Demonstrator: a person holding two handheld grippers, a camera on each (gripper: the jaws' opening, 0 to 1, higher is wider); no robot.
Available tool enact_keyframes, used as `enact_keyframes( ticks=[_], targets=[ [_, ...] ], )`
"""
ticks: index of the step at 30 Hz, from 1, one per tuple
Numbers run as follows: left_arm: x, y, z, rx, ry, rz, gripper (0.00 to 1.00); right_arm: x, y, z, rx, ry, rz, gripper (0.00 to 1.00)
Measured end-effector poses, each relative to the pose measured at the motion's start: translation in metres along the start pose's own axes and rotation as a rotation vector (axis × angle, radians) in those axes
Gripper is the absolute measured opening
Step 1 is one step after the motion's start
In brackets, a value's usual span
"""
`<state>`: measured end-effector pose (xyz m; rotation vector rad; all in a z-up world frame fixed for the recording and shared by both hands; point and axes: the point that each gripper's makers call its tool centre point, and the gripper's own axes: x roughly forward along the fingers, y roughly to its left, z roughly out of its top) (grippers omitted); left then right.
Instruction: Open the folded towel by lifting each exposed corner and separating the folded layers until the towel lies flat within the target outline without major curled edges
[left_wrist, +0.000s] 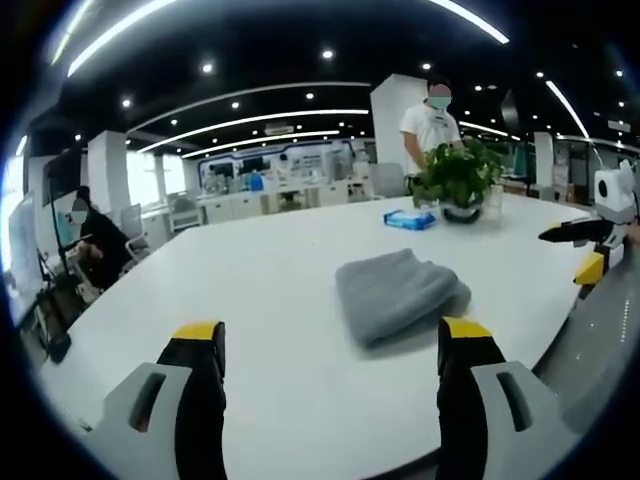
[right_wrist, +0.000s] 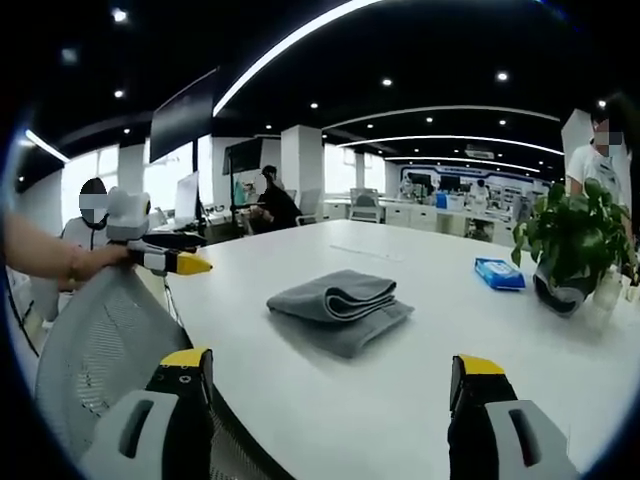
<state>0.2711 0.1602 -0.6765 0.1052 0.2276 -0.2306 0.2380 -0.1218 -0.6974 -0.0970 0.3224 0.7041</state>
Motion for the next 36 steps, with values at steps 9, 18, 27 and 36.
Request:
enact_keyframes(
  ticks=[9, 18, 27, 36],
  targets=[
    [0.0, -0.001, -0.001, -0.005, 0.001, -0.004, 0.88, 0.0, -0.001, 0.0, 0.003, -0.003, -0.002, 1.0],
    [0.003, -0.016, -0.002, -0.016, 0.031, -0.099, 0.92, -0.001, -0.008, -0.002, -0.033, 0.024, -0.047, 1.0],
    [0.036, -0.057, 0.015, 0.196, 0.143, -0.34, 0.69, -0.02, -0.037, 0.018, 0.061, 0.031, -0.189, 0.92],
    [0.089, -0.153, 0.006, 0.539, 0.145, -0.664, 0.44, -0.026, -0.043, 0.04, 0.173, 0.05, -0.316, 0.82]
  ],
)
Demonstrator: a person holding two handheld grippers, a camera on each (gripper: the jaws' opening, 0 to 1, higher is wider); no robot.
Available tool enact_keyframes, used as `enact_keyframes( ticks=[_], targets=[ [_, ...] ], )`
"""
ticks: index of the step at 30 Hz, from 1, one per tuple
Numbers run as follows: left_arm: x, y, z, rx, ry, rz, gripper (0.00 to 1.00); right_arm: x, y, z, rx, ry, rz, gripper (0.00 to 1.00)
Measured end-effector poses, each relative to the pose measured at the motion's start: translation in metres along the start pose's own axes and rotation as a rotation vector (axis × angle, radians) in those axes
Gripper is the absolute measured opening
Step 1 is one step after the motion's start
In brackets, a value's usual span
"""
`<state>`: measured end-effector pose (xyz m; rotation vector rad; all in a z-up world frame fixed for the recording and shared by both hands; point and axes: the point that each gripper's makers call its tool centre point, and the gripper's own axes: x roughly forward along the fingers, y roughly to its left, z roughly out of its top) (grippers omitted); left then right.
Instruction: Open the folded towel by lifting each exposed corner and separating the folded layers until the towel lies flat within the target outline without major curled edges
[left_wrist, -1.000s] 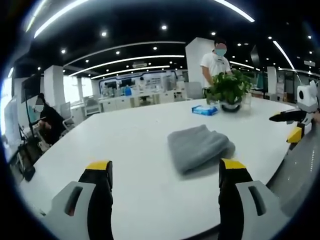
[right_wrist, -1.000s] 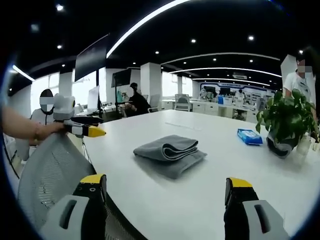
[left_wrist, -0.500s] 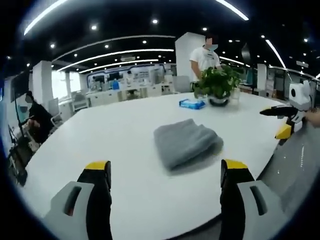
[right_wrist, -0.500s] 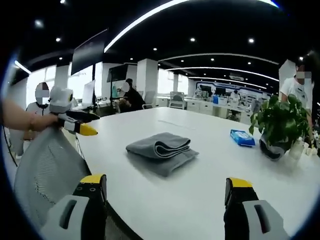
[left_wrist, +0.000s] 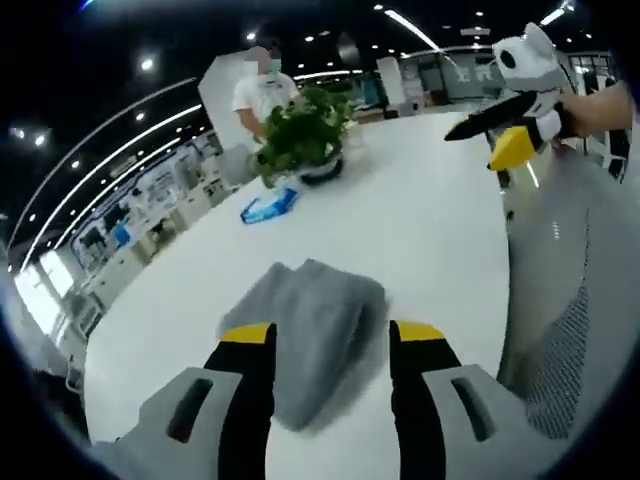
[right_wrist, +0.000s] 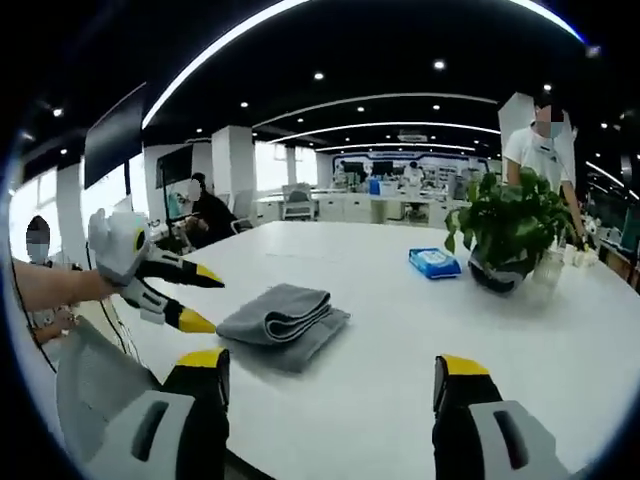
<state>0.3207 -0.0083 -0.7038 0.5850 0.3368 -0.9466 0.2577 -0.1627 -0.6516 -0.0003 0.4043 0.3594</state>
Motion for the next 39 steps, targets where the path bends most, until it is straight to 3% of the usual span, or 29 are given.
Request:
enact_keyframes(
  ticks=[4, 10, 13, 17, 20, 25, 35, 39],
  targets=[
    [0.031, -0.015, -0.008, 0.031, 0.02, -0.065, 0.39, -0.005, 0.003, 0.0, 0.005, 0.044, -0.05, 0.76],
    [0.051, -0.016, -0.022, 0.049, 0.026, -0.052, 0.3, -0.014, 0.004, 0.002, 0.001, 0.09, -0.118, 0.74],
    [0.057, -0.008, -0.026, 0.045, 0.025, -0.008, 0.28, -0.014, 0.003, 0.003, 0.006, 0.112, -0.129, 0.73],
    [0.06, 0.0, -0.029, 0.032, 0.03, 0.037, 0.2, -0.01, -0.002, 0.007, -0.004, 0.132, -0.121, 0.69],
    [0.059, -0.001, -0.029, -0.019, 0.027, 0.054, 0.16, -0.003, -0.007, 0.013, -0.013, 0.139, -0.108, 0.68],
    [0.055, -0.002, -0.029, -0.022, 0.02, 0.089, 0.09, 0.009, -0.01, 0.019, 0.009, 0.129, -0.068, 0.68],
    [0.045, -0.002, -0.027, -0.053, 0.04, 0.141, 0.07, 0.041, -0.005, 0.0, 0.082, 0.157, 0.017, 0.65],
    [0.042, -0.005, -0.026, -0.052, 0.047, 0.144, 0.06, 0.053, -0.002, 0.0, 0.083, 0.16, 0.037, 0.65]
  ],
)
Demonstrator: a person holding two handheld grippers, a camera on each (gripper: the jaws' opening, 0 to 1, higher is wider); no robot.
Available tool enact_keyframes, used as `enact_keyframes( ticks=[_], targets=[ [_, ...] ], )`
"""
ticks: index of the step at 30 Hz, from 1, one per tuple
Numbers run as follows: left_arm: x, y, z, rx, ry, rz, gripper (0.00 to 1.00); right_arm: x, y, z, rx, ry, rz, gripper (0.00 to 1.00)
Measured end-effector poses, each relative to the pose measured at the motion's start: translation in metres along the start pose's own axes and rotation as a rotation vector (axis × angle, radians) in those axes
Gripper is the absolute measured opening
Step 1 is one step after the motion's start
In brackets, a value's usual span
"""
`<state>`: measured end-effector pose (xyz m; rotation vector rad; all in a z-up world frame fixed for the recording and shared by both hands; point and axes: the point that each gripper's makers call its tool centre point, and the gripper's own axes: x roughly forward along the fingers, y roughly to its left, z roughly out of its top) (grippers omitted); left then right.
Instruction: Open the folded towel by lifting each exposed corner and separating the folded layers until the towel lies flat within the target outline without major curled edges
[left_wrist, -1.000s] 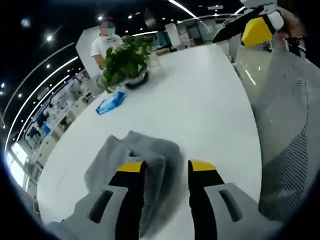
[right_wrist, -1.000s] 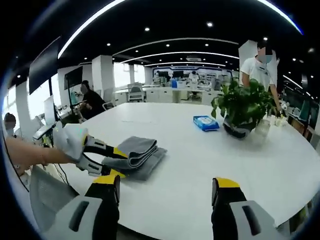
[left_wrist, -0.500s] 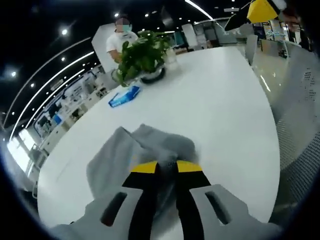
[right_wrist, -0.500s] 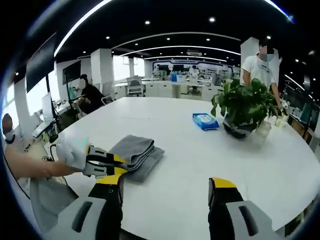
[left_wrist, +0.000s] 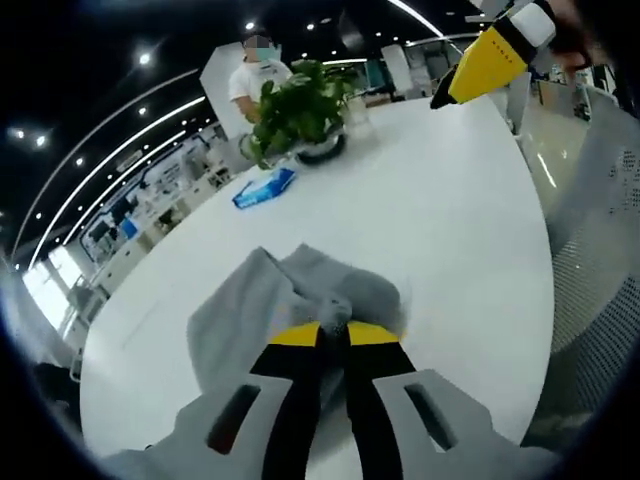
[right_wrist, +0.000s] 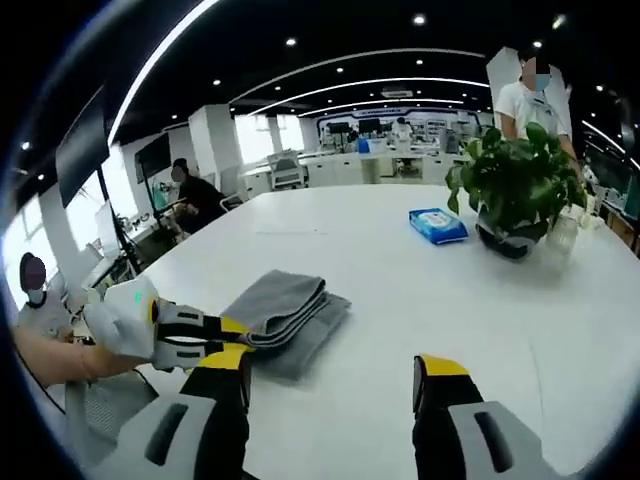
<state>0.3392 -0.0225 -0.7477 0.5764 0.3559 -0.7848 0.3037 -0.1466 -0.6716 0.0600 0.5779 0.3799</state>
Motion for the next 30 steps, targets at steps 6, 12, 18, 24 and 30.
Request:
enact_keyframes(
  ticks=[6, 12, 18, 24, 30],
  targets=[
    [-0.003, -0.003, 0.0, -0.003, 0.008, -0.002, 0.06, 0.014, 0.009, 0.005, 0.009, -0.014, 0.033, 0.64],
    [-0.014, -0.007, 0.017, -0.035, -0.028, 0.003, 0.05, 0.033, 0.022, 0.005, 0.12, -0.036, 0.082, 0.61],
    [-0.03, -0.03, 0.033, 0.004, -0.065, -0.033, 0.05, 0.059, 0.034, -0.012, 0.426, -0.004, 0.155, 0.6],
    [-0.047, -0.051, 0.046, 0.092, -0.089, -0.064, 0.05, 0.078, 0.041, -0.044, 0.522, 0.095, 0.177, 0.58],
    [-0.055, -0.068, 0.048, 0.241, -0.083, -0.098, 0.05, 0.085, 0.05, -0.059, 0.619, 0.146, 0.225, 0.47]
  ],
)
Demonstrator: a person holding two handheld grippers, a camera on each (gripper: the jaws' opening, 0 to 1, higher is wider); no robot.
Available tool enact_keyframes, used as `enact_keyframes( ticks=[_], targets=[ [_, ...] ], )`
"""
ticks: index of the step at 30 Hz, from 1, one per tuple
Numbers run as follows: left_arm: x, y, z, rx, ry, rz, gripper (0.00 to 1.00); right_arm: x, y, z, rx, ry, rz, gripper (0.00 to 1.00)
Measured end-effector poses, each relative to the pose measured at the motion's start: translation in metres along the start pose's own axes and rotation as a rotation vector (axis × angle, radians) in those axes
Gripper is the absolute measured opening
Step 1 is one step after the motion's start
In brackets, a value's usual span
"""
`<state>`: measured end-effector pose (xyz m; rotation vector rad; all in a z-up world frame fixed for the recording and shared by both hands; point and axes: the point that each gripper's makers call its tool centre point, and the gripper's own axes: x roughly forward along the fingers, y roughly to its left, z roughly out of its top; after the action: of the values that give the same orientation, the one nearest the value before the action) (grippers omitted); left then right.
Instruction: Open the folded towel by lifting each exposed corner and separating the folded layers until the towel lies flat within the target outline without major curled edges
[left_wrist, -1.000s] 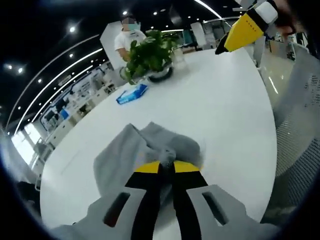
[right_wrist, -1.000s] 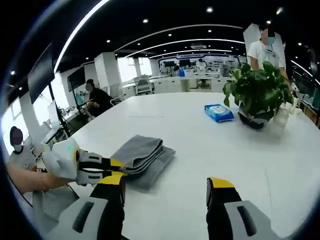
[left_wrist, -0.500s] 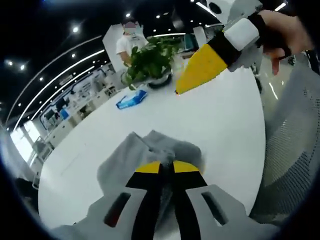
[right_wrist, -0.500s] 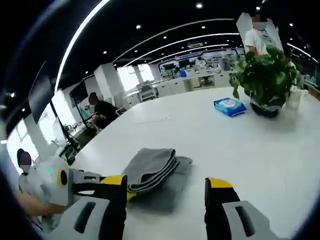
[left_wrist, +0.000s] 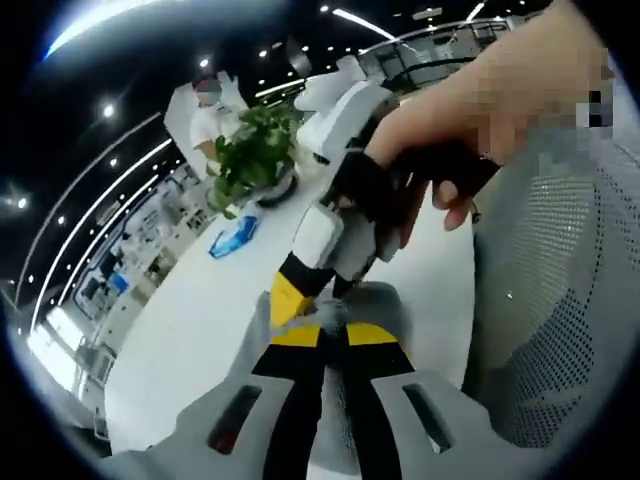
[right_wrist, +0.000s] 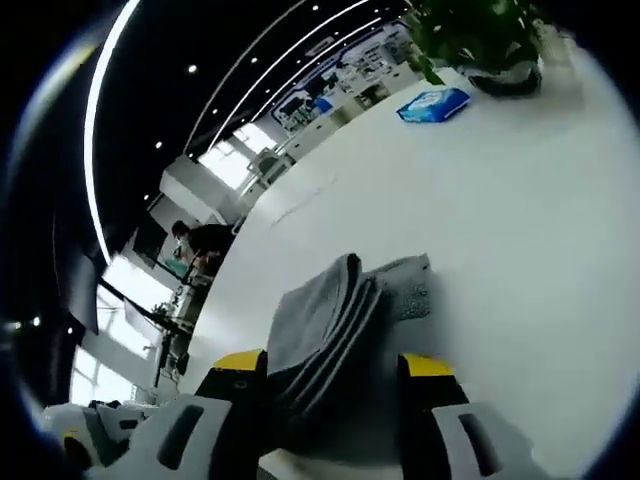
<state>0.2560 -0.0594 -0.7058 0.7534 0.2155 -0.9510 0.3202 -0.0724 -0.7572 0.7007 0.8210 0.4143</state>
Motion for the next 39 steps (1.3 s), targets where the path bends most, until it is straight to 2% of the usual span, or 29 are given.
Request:
enact_keyframes(
  ticks=[6, 10, 11, 13, 14, 16, 18, 19, 21, 24, 25, 26, 27, 28, 29, 30, 32, 33, 34, 36, 37, 39],
  targets=[
    [-0.003, -0.005, 0.003, 0.08, -0.008, -0.022, 0.05, 0.002, -0.006, -0.003, 0.055, 0.017, 0.005, 0.32],
    [-0.004, -0.004, 0.003, 0.103, -0.012, -0.025, 0.05, 0.002, -0.008, -0.003, 0.059, 0.016, -0.011, 0.1],
    [-0.004, -0.005, 0.003, 0.107, -0.014, -0.027, 0.05, 0.002, -0.007, -0.004, 0.053, 0.016, -0.016, 0.07],
    [-0.004, -0.008, 0.002, 0.119, -0.017, -0.047, 0.07, 0.003, -0.006, -0.001, 0.0, 0.004, -0.032, 0.04],
    [-0.003, -0.017, 0.002, 0.145, -0.034, -0.113, 0.09, 0.002, -0.005, 0.002, -0.06, -0.005, -0.051, 0.04],
    [-0.006, -0.017, 0.003, 0.115, -0.046, -0.127, 0.12, 0.001, -0.003, 0.005, -0.126, -0.013, -0.067, 0.03],
    [-0.015, -0.015, 0.007, -0.018, -0.083, -0.156, 0.18, 0.0, 0.005, 0.008, -0.224, -0.023, -0.074, 0.02],
    [-0.021, -0.008, 0.009, -0.132, -0.097, -0.169, 0.2, -0.002, 0.012, 0.011, -0.294, -0.036, -0.082, 0.02],
    [-0.028, 0.008, 0.01, -0.272, -0.118, -0.163, 0.21, -0.004, 0.02, 0.013, -0.375, -0.047, -0.09, 0.02],
    [-0.034, 0.056, 0.005, -0.552, -0.147, -0.097, 0.23, -0.006, 0.038, 0.015, -0.585, -0.071, -0.114, 0.02],
    [-0.032, 0.067, 0.002, -0.618, -0.147, -0.084, 0.25, -0.006, 0.044, 0.016, -0.672, -0.08, -0.126, 0.02],
    [-0.028, 0.081, -0.004, -0.722, -0.129, -0.06, 0.25, -0.006, 0.049, 0.015, -0.735, -0.083, -0.13, 0.02],
    [-0.025, 0.089, -0.009, -0.774, -0.11, -0.051, 0.24, -0.005, 0.054, 0.014, -0.819, -0.084, -0.146, 0.02],
    [-0.021, 0.094, -0.013, -0.811, -0.09, -0.038, 0.23, -0.004, 0.056, 0.013, -0.85, -0.083, -0.147, 0.02],
    [-0.014, 0.099, -0.018, -0.858, -0.065, -0.037, 0.23, -0.003, 0.059, 0.013, -0.935, -0.085, -0.161, 0.02],
    [-0.008, 0.101, -0.019, -0.895, -0.054, -0.045, 0.24, -0.003, 0.063, 0.012, -0.984, -0.085, -0.166, 0.02],
    [0.001, 0.097, -0.027, -0.98, 0.017, -0.057, 0.24, -0.001, 0.067, 0.009, -1.052, -0.078, -0.174, 0.02],
    [0.004, 0.094, -0.029, -0.995, 0.043, -0.071, 0.23, -0.002, 0.067, 0.009, -1.086, -0.075, -0.183, 0.02],
    [0.006, 0.091, -0.029, -1.015, 0.054, -0.081, 0.22, -0.001, 0.068, 0.009, -1.108, -0.078, -0.187, 0.02],
    [0.012, 0.092, -0.025, -1.096, 0.021, -0.088, 0.21, 0.0, 0.069, 0.007, -1.161, -0.071, -0.192, 0.02],
    [0.014, 0.093, -0.024, -1.162, 0.014, -0.082, 0.21, -0.001, 0.069, 0.007, -1.198, -0.069, -0.198, 0.02],
    [0.016, 0.094, -0.026, -1.203, 0.013, -0.073, 0.21, 0.0, 0.071, 0.006, -1.243, -0.068, -0.204, 0.02]
  ],
)
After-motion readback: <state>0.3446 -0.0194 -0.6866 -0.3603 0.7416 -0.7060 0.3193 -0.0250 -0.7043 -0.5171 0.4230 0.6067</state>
